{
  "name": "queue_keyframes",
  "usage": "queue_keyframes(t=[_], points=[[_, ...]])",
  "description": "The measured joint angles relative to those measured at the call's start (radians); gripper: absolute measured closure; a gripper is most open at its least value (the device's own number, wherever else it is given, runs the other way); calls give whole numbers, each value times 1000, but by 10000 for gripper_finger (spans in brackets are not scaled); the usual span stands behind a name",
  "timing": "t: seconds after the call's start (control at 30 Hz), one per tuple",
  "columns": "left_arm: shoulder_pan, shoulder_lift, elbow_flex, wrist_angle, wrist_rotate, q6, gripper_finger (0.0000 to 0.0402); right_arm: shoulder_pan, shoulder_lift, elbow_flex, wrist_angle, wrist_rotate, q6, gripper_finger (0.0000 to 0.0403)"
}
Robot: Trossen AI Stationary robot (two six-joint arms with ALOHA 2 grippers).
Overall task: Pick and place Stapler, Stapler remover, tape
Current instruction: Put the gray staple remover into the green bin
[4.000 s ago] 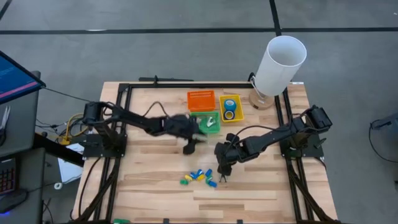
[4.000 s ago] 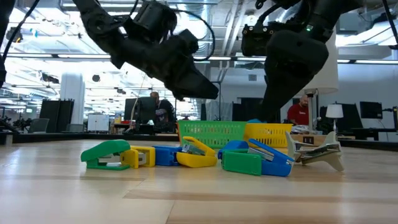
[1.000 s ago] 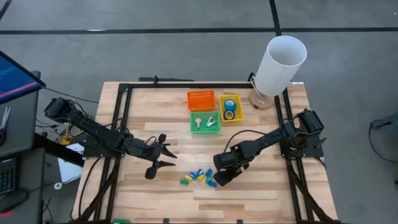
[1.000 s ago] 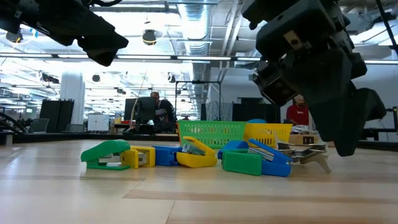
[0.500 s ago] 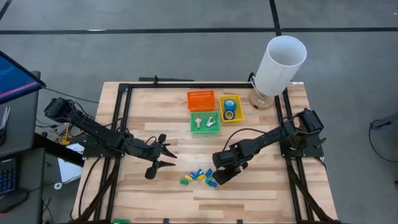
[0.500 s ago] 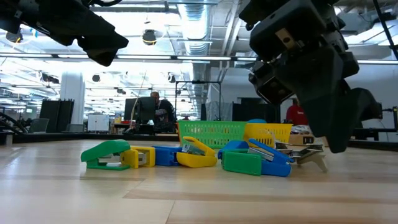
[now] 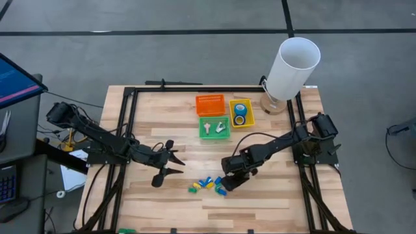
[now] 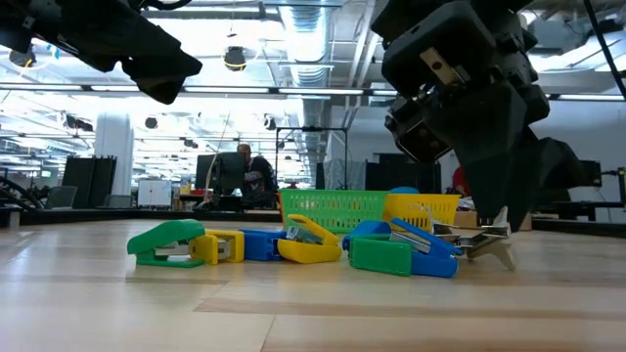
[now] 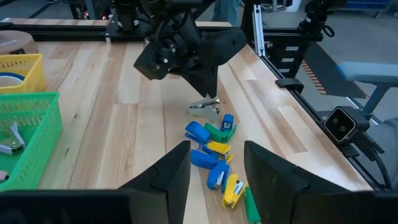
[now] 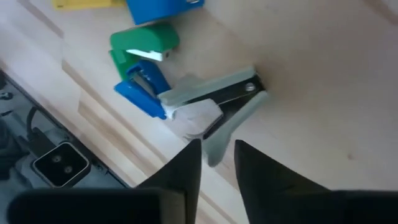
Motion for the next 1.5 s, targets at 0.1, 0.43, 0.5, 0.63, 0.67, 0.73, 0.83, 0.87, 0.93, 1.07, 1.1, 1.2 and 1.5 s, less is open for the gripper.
queue_keyframes(t=[0.1, 0.43, 0.5, 0.63, 0.67, 0.73, 0.83, 0.87, 0.93, 1.07, 1.1, 1.2, 1.5], points=[[0, 0, 0, 0, 0, 0, 262, 1, -1, 0, 12, -4, 0, 334], [0, 0, 0, 0, 0, 0, 262, 9, -1, 0, 17, -8, 2, 360], [0, 0, 0, 0, 0, 0, 262, 9, -1, 0, 17, -8, 2, 364], [0, 0, 0, 0, 0, 0, 262, 9, -1, 0, 15, -7, -3, 382], [0, 0, 0, 0, 0, 0, 262, 9, -1, 0, 15, -7, -14, 391], [0, 0, 0, 0, 0, 0, 262, 9, -1, 0, 14, -4, -25, 399], [0, 0, 0, 0, 0, 0, 262, 9, -1, 0, 13, 0, -34, 398], [0, 0, 0, 0, 0, 0, 262, 8, -1, 0, 14, 1, -40, 400], [0, 0, 0, 0, 0, 0, 262, 6, -1, 0, 14, 8, -46, 401], [0, 0, 0, 0, 0, 0, 262, 1, -2, 0, 15, 12, -64, 402], [0, 0, 0, 1, 0, 0, 262, 0, -5, 1, 12, 13, -71, 402], [0, 0, 0, 4, 0, 0, 262, -8, -27, 3, 12, 42, -102, 402], [0, 16, -1, 57, -8, 3, 262, -52, -183, 2, -26, 280, -233, 403]])
